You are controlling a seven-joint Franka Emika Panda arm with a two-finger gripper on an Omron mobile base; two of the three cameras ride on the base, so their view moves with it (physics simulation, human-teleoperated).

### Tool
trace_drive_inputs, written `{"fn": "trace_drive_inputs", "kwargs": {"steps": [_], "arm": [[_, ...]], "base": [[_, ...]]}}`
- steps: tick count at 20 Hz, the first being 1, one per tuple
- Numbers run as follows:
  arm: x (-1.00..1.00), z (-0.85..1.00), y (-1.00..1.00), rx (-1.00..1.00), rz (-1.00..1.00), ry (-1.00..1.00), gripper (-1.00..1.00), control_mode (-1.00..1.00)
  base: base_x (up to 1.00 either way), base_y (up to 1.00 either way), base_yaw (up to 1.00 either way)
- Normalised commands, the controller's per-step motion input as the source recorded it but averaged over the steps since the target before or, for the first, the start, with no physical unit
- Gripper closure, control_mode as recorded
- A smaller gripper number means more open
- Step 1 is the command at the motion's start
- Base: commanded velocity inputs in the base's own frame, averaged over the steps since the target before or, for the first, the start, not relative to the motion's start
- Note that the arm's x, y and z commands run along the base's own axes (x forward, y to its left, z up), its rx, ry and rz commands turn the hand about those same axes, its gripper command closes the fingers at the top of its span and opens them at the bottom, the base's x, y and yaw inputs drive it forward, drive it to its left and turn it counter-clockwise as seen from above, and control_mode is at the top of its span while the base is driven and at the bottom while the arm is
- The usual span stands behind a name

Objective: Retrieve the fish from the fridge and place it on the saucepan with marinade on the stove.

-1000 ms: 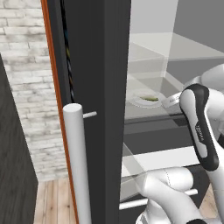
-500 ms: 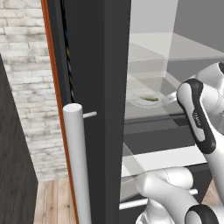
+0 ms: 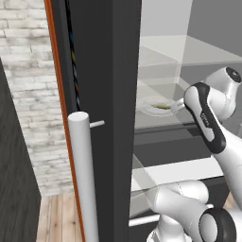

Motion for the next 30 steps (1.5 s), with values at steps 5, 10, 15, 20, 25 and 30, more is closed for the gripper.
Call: {"fn": "trace_drive_inputs", "kwargs": {"steps": [5,10,15,20,25,30], "arm": [[0.18,-0.19,0.0,0.0,0.02,-0.02,-1.0,-1.0],[0.24,-0.09,0.0,0.0,0.05,-0.04,-1.0,-1.0],[0.26,-0.15,0.0,0.0,0.05,-0.01,-1.0,-1.0],[0.35,-0.05,0.0,0.0,0.02,0.01,-1.0,-1.0],[0.44,-0.01,0.0,0.0,0.0,0.0,-1.0,-1.0],[0.33,-0.2,0.0,0.0,0.0,0.0,-1.0,-1.0]], "base": [[0.0,0.0,0.0],[0.0,0.0,0.0],[0.0,0.0,0.0],[0.0,0.0,0.0],[0.0,0.0,0.0],[0.0,0.0,0.0]]}}
